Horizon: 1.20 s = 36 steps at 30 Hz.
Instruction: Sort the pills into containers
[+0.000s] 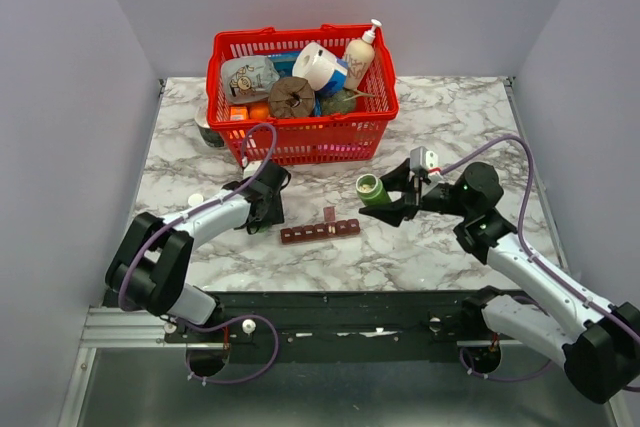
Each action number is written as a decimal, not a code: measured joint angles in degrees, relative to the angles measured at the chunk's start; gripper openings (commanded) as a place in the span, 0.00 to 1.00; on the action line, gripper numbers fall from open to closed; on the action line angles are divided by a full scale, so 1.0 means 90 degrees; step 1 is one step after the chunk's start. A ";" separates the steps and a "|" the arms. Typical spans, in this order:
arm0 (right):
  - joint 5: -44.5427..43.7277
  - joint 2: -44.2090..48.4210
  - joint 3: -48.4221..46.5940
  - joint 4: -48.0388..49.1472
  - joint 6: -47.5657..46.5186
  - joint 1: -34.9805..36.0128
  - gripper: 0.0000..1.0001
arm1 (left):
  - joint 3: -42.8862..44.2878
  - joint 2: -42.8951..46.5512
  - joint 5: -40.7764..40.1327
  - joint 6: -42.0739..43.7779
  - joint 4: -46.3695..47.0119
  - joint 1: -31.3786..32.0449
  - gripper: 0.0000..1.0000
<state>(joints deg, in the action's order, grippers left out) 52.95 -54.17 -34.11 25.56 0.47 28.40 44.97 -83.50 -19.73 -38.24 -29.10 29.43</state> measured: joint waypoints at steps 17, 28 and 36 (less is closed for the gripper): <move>0.0211 0.0075 -0.0005 -0.0692 -0.0624 0.0000 0.01 | -0.0223 0.0180 0.0177 0.0053 0.0206 -0.0107 0.11; 0.0729 0.0282 0.0223 -0.1362 -0.1800 0.0000 0.01 | 0.1280 0.2480 0.2970 0.0862 -0.0053 0.0231 0.08; 0.0211 0.0270 0.0197 -0.1523 -0.2210 0.0000 0.01 | 0.2064 0.2159 0.5149 -0.0486 0.1022 0.0231 0.08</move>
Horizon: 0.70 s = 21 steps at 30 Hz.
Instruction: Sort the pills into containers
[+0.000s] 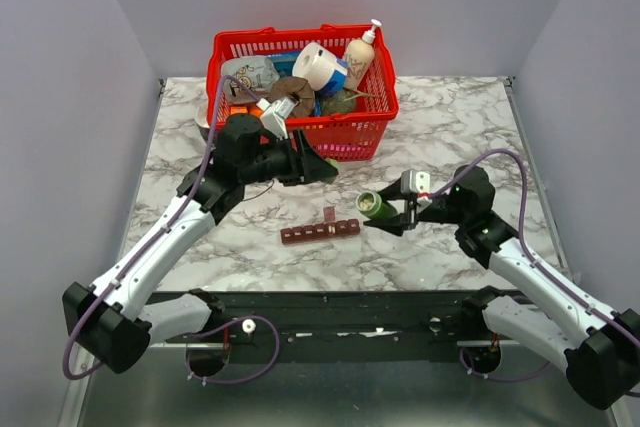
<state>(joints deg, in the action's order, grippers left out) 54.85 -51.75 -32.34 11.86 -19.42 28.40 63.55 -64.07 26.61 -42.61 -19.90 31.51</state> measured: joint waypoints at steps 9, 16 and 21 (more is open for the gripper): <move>-0.0814 -0.0177 -0.0410 -0.0568 -0.0248 0.0005 0.01 | -0.0192 -0.0525 0.0933 -0.1639 0.1018 0.0168 0.07; -0.1251 -0.0362 -0.0690 -0.0971 -0.0481 0.0051 0.01 | 0.0199 -0.0906 0.0991 -0.1583 0.0602 0.0563 0.04; -0.1450 -0.0459 -0.0811 -0.1263 -0.0634 0.0131 0.01 | 0.0580 -0.1124 0.0714 -0.1336 -0.0046 0.0743 0.02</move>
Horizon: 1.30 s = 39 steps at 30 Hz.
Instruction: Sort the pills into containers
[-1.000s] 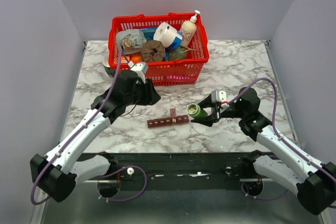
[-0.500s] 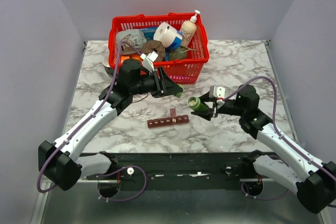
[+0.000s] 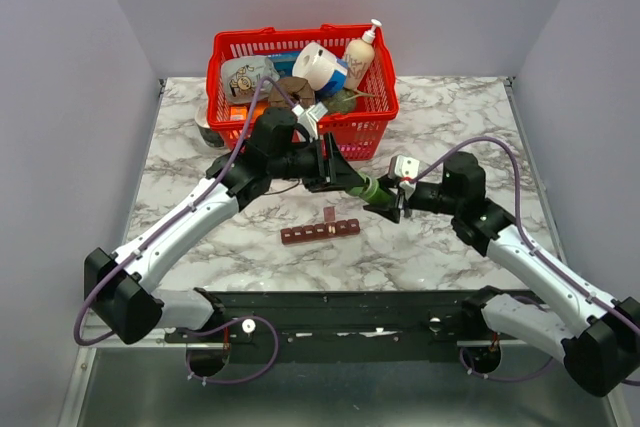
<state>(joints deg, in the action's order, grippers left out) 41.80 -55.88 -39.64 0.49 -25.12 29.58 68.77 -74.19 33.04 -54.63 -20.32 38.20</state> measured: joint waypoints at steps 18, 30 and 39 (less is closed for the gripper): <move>-0.0610 -0.0304 -0.0396 -0.0818 -0.0291 0.0270 0.00 | 0.1273 -0.0636 -0.1705 0.0644 -0.1659 0.0746 0.00; -0.0687 -0.0306 -0.0488 -0.1190 -0.0362 0.0325 0.01 | 0.1562 -0.0942 -0.1989 0.1205 -0.1991 0.0998 0.00; -0.0010 -0.0306 -0.0483 -0.1273 0.0391 0.0172 0.01 | 0.0933 -0.0566 -0.1484 0.2052 -0.1304 0.1005 0.03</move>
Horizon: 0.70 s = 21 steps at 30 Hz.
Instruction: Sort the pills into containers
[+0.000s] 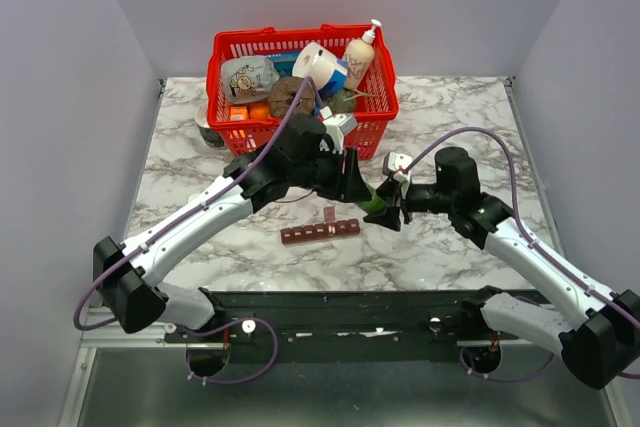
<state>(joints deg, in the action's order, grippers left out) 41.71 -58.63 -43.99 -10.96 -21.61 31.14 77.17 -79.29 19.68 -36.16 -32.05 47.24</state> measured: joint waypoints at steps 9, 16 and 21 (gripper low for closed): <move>0.2229 -0.0012 0.0002 0.0797 0.1637 -0.0240 0.01 | -0.0559 0.0979 0.1185 0.2242 0.0486 0.0015 0.53; 0.2628 -0.0019 0.0138 0.1472 0.2113 -0.0253 0.01 | -0.0284 0.0733 0.1440 0.3021 -0.0078 0.0056 0.98; 0.2589 0.0039 0.0087 0.1608 0.1933 -0.0253 0.01 | -0.0600 0.0746 0.1450 0.2572 0.0044 -0.0049 0.99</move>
<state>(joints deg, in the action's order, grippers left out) 65.01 -58.28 -43.20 3.51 -4.21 28.86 71.77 -72.58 32.73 -13.02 -31.66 46.81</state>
